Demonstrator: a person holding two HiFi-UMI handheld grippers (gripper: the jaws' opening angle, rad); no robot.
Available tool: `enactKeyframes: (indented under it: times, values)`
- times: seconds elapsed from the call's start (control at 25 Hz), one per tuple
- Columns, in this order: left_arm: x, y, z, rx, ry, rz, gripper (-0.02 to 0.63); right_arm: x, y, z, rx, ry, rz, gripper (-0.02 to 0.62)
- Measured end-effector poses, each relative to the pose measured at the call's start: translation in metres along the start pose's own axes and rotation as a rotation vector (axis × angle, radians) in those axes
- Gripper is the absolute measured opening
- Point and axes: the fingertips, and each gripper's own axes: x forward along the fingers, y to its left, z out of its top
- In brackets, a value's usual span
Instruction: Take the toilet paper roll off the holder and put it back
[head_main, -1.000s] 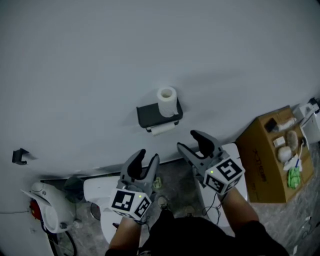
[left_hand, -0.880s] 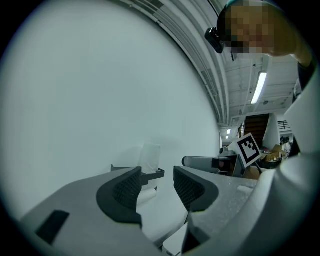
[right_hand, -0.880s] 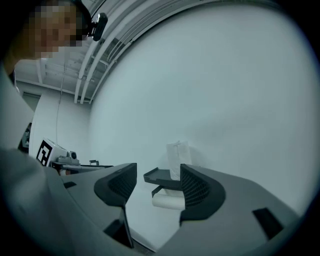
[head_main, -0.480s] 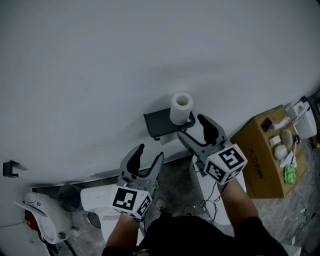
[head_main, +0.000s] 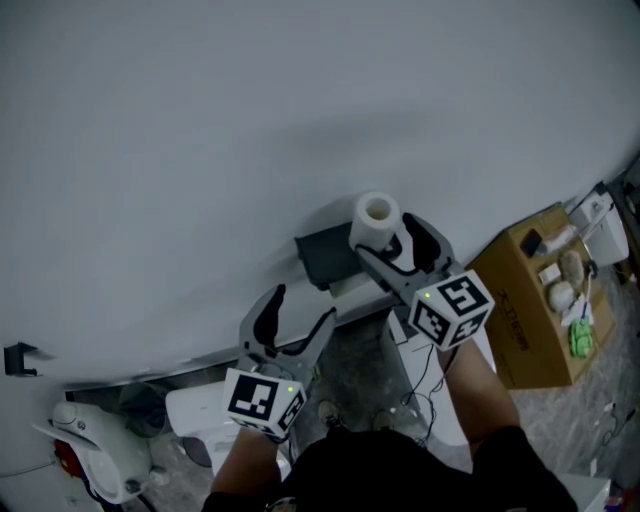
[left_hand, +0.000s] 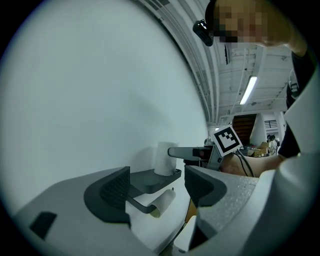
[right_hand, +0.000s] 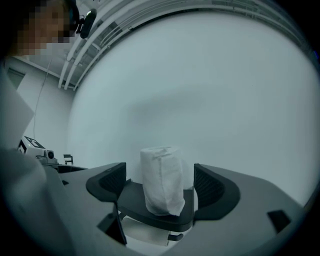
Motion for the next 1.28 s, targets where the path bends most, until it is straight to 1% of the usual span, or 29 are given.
enactKeyframes:
  times: [0.16,0.28,0.52,0.76,1.04,1.28]
  values:
    - [0.003,0.009,-0.003,0.001,0.01,-0.012,0.333,0.013,-0.002,-0.005,-0.012,0.021,0.0,0.411]
    - [0.003,0.014,-0.003,0.0,0.01,-0.014,0.334,0.02,-0.001,-0.007,-0.042,0.052,0.003,0.404]
    - [0.003,0.027,-0.007,-0.013,0.015,-0.017,0.334,0.033,-0.005,-0.011,-0.078,0.066,-0.019,0.372]
    - [0.005,0.034,-0.01,-0.019,0.02,-0.008,0.334,0.037,-0.007,-0.014,-0.103,0.085,-0.025,0.318]
    - [0.009,0.032,-0.008,-0.018,0.017,0.0,0.334,0.036,-0.008,-0.012,-0.105,0.077,0.002,0.308]
    - [0.007,0.02,-0.004,-0.007,0.015,0.006,0.334,0.021,-0.006,0.005,-0.119,0.012,0.018,0.307]
